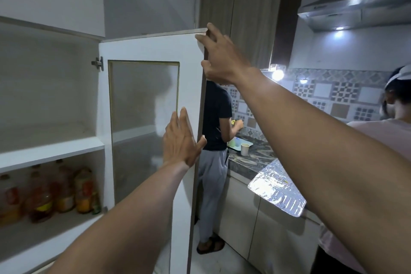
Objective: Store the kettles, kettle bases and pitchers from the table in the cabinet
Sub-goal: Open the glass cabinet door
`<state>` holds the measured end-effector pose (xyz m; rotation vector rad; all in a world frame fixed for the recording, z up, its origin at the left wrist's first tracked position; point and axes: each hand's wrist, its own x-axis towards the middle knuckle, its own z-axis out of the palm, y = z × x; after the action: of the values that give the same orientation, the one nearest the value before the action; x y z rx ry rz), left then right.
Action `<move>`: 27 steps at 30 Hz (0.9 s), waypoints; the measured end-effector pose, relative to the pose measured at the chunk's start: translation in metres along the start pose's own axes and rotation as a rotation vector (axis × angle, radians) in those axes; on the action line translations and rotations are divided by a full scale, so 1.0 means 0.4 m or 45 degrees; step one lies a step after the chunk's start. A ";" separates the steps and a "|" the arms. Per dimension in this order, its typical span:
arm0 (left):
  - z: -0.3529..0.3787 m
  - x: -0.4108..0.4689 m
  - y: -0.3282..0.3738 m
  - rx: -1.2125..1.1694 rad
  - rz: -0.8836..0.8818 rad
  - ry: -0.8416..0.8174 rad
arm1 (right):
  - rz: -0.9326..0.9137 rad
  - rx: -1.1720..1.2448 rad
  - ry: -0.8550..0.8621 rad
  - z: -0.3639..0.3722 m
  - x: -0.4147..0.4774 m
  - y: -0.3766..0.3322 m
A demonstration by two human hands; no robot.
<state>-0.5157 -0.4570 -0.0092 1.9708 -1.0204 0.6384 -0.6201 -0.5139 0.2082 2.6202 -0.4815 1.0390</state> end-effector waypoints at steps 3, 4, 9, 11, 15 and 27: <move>0.027 0.008 0.016 0.028 -0.018 -0.002 | -0.008 -0.018 0.027 0.018 0.005 0.034; 0.033 0.010 0.020 0.039 -0.018 -0.005 | -0.012 -0.037 0.039 0.024 0.005 0.041; 0.062 0.028 0.039 0.099 -0.030 -0.034 | -0.005 -0.068 0.043 0.053 0.000 0.074; 0.071 0.033 0.046 0.100 -0.043 -0.035 | 0.002 -0.071 0.045 0.064 -0.003 0.086; 0.088 0.041 0.054 0.091 -0.050 -0.045 | 0.004 -0.077 0.057 0.083 -0.010 0.100; 0.123 0.063 0.070 0.106 -0.066 -0.062 | 0.030 -0.016 0.009 0.105 -0.027 0.125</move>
<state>-0.5219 -0.5185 -0.0060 2.0880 -0.9826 0.6156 -0.6222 -0.5729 0.1778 2.6048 -0.5166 1.0485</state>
